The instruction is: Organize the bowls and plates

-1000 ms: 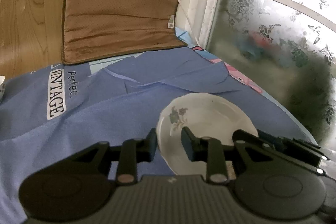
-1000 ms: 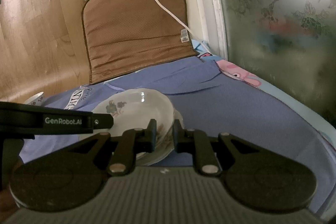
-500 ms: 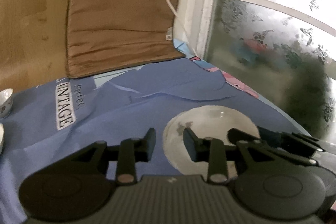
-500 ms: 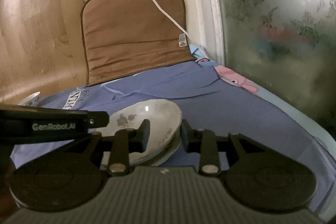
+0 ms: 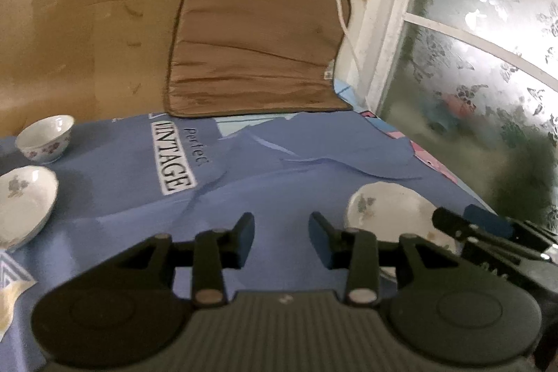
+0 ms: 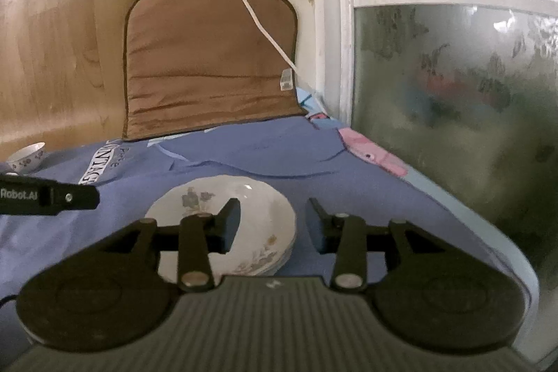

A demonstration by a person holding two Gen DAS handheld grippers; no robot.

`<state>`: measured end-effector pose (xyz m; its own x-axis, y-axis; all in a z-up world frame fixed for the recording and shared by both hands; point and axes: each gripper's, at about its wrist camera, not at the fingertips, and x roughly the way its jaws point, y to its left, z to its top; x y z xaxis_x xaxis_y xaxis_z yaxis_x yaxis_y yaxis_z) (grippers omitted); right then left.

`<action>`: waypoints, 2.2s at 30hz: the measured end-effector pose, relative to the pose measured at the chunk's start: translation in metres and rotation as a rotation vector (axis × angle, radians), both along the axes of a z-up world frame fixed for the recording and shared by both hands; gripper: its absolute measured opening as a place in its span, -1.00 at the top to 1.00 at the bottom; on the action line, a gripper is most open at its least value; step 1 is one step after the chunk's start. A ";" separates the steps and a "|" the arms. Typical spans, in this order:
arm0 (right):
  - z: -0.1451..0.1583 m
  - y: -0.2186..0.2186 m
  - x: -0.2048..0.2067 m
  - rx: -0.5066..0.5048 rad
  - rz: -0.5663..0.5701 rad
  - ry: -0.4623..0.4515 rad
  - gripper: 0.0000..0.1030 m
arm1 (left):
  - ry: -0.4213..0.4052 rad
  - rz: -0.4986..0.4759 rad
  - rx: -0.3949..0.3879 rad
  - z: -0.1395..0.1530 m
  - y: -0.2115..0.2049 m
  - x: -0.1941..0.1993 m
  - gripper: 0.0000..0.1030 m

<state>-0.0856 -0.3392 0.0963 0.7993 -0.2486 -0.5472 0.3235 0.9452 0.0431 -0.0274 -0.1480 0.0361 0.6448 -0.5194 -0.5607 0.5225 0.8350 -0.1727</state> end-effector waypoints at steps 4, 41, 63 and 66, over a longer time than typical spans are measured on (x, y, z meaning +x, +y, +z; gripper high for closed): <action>0.010 0.012 0.001 -0.005 0.047 -0.021 0.12 | 0.000 0.030 -0.017 0.000 0.019 0.001 0.31; -0.015 0.206 0.190 0.491 0.449 0.246 0.67 | 0.198 0.486 -0.094 -0.031 0.243 0.116 0.66; 0.010 0.229 0.074 0.456 0.717 0.265 0.68 | 0.154 0.556 -0.111 -0.027 0.291 -0.011 0.17; 0.008 0.231 0.076 0.447 0.709 0.278 0.60 | 0.133 0.558 -0.096 -0.026 0.289 -0.012 0.14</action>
